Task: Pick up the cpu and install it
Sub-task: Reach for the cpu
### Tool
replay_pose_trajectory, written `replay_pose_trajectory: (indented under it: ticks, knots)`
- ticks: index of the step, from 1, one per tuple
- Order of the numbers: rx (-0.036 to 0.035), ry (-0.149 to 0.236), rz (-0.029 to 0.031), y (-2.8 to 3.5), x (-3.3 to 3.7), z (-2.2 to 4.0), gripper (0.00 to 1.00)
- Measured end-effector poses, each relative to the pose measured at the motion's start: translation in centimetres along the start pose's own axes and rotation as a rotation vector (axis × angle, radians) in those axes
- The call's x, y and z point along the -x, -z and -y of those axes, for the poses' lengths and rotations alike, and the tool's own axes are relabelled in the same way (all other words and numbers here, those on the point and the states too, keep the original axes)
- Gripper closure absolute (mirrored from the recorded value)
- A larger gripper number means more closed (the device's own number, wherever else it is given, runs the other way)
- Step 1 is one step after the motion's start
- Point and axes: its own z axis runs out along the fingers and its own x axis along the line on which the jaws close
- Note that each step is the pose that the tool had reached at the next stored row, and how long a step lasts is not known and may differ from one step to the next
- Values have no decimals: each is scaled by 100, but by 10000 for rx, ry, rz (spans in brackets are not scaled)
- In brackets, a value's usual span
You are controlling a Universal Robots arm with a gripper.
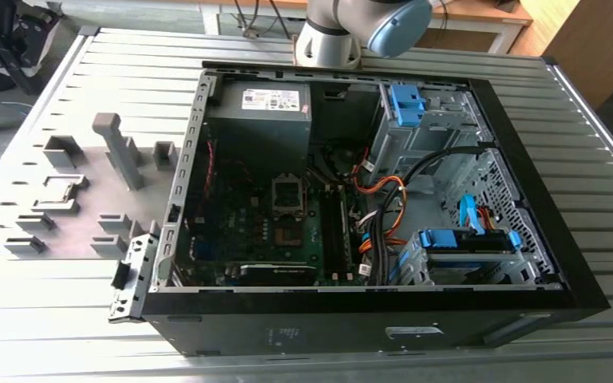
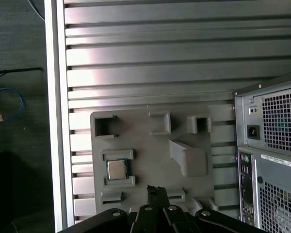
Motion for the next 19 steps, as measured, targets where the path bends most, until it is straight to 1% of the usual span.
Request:
replay_pose_trajectory:
  ticks: [6, 9, 16, 19]
  knots:
    - [-60, 2, -14, -66, -65, 7, 89]
    - [-77, 2, -19, -91, -89, 10, 89]
    - [-78, 2, -18, -102, -99, 11, 89]
    - [-77, 3, -17, -145, -100, 12, 89]
